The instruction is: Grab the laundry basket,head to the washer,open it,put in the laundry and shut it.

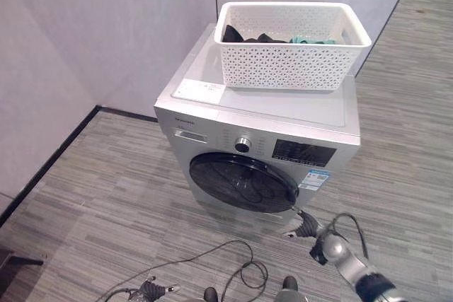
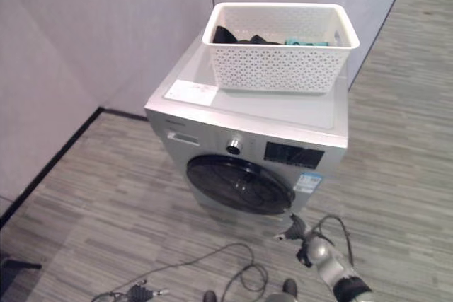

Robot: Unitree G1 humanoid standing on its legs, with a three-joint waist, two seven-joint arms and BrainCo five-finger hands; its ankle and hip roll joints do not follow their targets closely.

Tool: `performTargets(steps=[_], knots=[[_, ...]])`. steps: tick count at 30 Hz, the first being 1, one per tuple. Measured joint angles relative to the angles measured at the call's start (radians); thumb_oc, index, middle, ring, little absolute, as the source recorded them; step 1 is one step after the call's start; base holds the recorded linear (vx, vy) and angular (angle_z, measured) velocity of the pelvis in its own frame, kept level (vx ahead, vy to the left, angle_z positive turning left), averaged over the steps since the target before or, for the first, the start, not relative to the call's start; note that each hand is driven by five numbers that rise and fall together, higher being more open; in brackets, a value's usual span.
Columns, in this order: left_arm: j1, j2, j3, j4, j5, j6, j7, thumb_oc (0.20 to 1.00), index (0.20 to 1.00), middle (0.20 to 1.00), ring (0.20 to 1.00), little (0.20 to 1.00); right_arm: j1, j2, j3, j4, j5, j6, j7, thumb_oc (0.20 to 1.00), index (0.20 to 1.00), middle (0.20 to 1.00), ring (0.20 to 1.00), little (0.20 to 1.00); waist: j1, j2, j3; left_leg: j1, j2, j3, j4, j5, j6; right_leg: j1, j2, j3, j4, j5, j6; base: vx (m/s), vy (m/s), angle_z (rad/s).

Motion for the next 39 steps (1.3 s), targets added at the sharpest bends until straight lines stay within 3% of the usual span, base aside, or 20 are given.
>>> performTargets(steps=[3, 6, 11, 17, 21, 25, 27, 39], knots=[[0.034, -0.021, 0.032, -0.008, -0.002, -0.002, -0.002, 1.000, 1.000, 1.000, 1.000, 1.000, -0.028, -0.010, 0.002, -0.009, -0.035, 0.000, -0.002, 1.000, 1.000, 1.000, 1.000, 1.000, 0.005, 0.011, -0.005, -0.025, 0.044, -0.023, 0.000, 0.014, -0.025, 0.001, 0.051, -0.027, -0.015, 0.003, -0.019, -0.08, -0.102, 0.16], [0.023, -0.022, 0.046, -0.041, -0.002, -0.009, -0.001, 1.000, 1.000, 1.000, 1.000, 1.000, -0.042, -0.069, -0.002, -0.033, -0.063, 0.001, -0.010, 1.000, 1.000, 1.000, 1.000, 1.000, 0.012, 0.001, -0.012, -0.072, 0.076, -0.054, 0.001, 0.028, -0.052, -0.025, 0.082, -0.063, -0.015, -0.007, -0.044, -0.08, -0.077, 0.32], [-0.011, -0.015, 0.002, -0.047, -0.001, -0.024, 0.000, 1.000, 1.000, 1.000, 1.000, 1.000, -0.074, -0.079, -0.003, -0.033, -0.064, 0.000, -0.040, 1.000, 1.000, 1.000, 1.000, 1.000, 0.010, 0.000, -0.021, -0.166, 0.085, -0.105, 0.018, 0.044, -0.076, -0.083, 0.088, -0.105, -0.015, -0.008, -0.058, -0.11, -0.049, 0.26], [-0.033, -0.019, -0.037, -0.049, -0.004, -0.035, 0.001, 1.000, 1.000, 1.000, 1.000, 1.000, -0.157, -0.072, 0.010, -0.002, -0.054, -0.004, -0.073, 1.000, 1.000, 1.000, 1.000, 1.000, 0.028, 0.024, 0.015, -0.203, 0.078, -0.109, 0.019, 0.054, -0.073, -0.115, 0.084, -0.107, -0.015, 0.001, -0.057, -0.10, -0.016, 0.04], [-0.067, -0.011, -0.057, -0.080, -0.073, -0.045, 0.011, 1.000, 1.000, 1.000, 1.000, 1.000, -0.244, -0.043, -0.001, 0.048, -0.010, -0.032, -0.166, 1.000, 1.000, 1.000, 1.000, 1.000, 0.015, 0.035, 0.076, -0.292, 0.078, -0.131, 0.047, 0.067, -0.079, -0.184, 0.090, -0.113, -0.015, 0.014, -0.066, -0.12, -0.014, 0.08], [-0.123, -0.051, -0.102, -0.141, -0.125, -0.079, 0.036, 1.000, 1.000, 1.000, 1.000, 1.000, -0.388, -0.052, 0.014, 0.169, 0.016, -0.011, -0.212, 1.000, 1.000, 1.000, 1.000, 1.000, 0.030, 0.102, 0.163, -0.335, 0.082, -0.157, 0.052, 0.082, -0.085, -0.208, 0.092, -0.138, -0.015, 0.022, -0.072, -0.06, -0.008, 0.17], [-0.131, -0.060, -0.106, -0.155, -0.147, -0.082, 0.037, 1.000, 1.000, 1.000, 1.000, 1.000, -0.429, -0.057, 0.014, 0.177, 0.016, -0.006, -0.224, 1.000, 1.000, 1.000, 1.000, 1.000, 0.035, 0.118, 0.186, -0.347, 0.082, -0.158, 0.045, 0.089, -0.089, -0.217, 0.094, -0.143, -0.014, 0.026, -0.075, -0.02, -0.001, 0.08], [-0.159, -0.084, -0.096, -0.152, -0.161, -0.081, 0.082, 1.000, 1.000, 1.000, 1.000, 1.000, -0.301, 0.088, 0.060, 0.122, 0.168, -0.003, -0.267, 1.000, 1.000, 1.000, 1.000, 1.000, 0.016, 0.112, 0.191, -0.277, 0.107, -0.154, 0.012, 0.095, -0.090, -0.167, 0.120, -0.147, -0.015, 0.016, -0.089, 0.02, 0.008, -0.02]])
